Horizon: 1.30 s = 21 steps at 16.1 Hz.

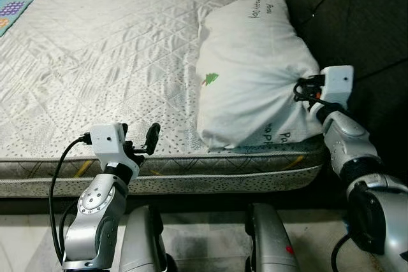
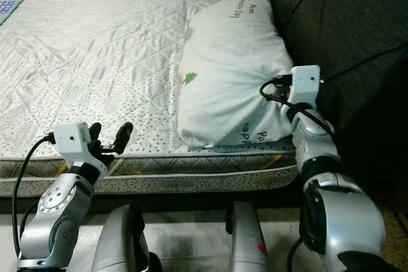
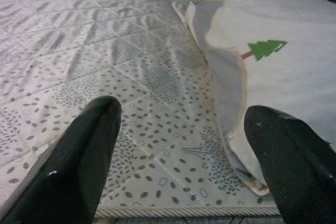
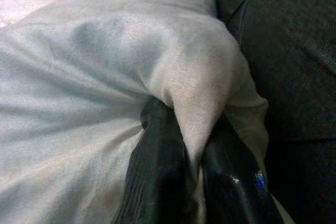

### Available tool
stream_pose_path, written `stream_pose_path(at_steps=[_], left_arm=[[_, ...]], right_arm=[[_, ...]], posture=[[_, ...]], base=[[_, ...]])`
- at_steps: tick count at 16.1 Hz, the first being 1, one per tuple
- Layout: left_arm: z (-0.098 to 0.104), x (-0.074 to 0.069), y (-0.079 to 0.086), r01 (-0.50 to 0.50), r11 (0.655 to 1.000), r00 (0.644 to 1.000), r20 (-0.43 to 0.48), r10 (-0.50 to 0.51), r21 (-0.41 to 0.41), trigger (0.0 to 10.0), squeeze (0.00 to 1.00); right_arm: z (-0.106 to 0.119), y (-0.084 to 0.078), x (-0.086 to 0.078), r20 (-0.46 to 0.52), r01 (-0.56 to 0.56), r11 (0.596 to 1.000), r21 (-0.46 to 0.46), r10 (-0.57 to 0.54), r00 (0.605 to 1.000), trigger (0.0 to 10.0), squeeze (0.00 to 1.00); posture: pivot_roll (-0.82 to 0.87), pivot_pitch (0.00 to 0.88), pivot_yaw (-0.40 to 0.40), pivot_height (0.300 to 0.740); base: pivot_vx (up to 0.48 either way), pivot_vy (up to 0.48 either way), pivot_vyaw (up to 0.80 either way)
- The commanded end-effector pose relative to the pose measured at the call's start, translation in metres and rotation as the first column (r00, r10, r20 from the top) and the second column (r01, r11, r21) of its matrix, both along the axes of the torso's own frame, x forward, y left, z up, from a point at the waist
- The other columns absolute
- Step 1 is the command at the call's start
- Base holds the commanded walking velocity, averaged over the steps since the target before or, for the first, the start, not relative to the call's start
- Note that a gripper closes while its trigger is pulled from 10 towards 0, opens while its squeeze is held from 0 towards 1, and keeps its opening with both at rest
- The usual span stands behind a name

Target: Clean up the room

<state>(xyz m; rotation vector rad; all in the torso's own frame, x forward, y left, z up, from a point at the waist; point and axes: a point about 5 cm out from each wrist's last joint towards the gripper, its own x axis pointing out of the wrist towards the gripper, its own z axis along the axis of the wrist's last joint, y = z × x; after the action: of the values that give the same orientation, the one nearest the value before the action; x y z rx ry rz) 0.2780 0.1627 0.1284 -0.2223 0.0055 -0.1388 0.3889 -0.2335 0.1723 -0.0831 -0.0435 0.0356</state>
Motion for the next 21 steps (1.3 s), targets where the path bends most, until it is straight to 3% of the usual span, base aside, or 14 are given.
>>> stream_pose_path(at_steps=[1,7,12,13,15,16,17,21], left_arm=[[-0.002,-0.002,0.004,-0.013,1.0,1.0,-0.007,0.013,0.017,10.0,0.0],[-0.002,-0.002,0.001,-0.005,1.0,1.0,-0.007,0.005,0.011,10.0,0.0],[-0.003,-0.001,0.002,-0.001,1.0,1.0,-0.01,0.001,0.013,10.0,0.0],[-0.004,0.0,0.0,0.003,1.0,1.0,-0.012,-0.003,0.012,10.0,0.0],[-0.003,0.002,-0.003,0.017,1.0,1.0,-0.01,-0.016,0.013,10.0,0.0],[-0.003,0.002,-0.003,0.017,1.0,1.0,-0.009,-0.017,0.013,10.0,0.0],[-0.003,0.003,-0.003,0.017,1.0,1.0,-0.008,-0.017,0.013,10.0,0.0],[-0.002,0.003,-0.001,0.007,1.0,1.0,-0.001,-0.007,0.013,10.0,0.0]], right_arm=[[0.018,-0.005,-0.001,0.122,0.035,0.999,0.003,-0.035,0.992,0.0,0.0],[-0.001,-0.022,-0.024,0.159,0.124,0.991,0.056,-0.131,0.979,0.0,0.0],[-0.024,-0.015,-0.044,0.11,0.106,0.993,0.055,-0.111,0.988,0.0,0.0],[-0.029,-0.008,-0.047,0.095,0.09,0.995,0.051,-0.094,0.991,1.4,0.0],[-0.032,0.007,-0.046,0.081,0.066,0.996,0.063,-0.071,0.994,10.0,0.0],[-0.031,0.01,-0.046,0.084,0.057,0.996,0.072,-0.063,0.994,10.0,0.0],[-0.029,0.015,-0.044,0.097,0.047,0.995,0.085,-0.055,0.994,10.0,1.0],[-0.018,0.02,-0.041,0.114,0.081,0.996,0.028,-0.084,0.99,10.0,1.0]], posture=[[-0.12,0.127,0.075,0.551],[-0.13,0.125,0.075,0.551],[-0.14,0.119,0.077,0.551],[-0.15,0.116,0.08,0.551],[-0.15,0.11,0.082,0.551],[-0.15,0.11,0.082,0.551],[-0.15,0.105,0.082,0.551],[-0.15,0.096,0.072,0.551]], base=[[0.0,0.0,0.0],[0.0,0.0,0.0],[0.0,0.0,0.0],[0.0,0.0,0.0],[0.0,0.0,0.0],[0.0,0.0,0.0],[0.0,0.0,0.0],[0.0,0.0,0.0]])
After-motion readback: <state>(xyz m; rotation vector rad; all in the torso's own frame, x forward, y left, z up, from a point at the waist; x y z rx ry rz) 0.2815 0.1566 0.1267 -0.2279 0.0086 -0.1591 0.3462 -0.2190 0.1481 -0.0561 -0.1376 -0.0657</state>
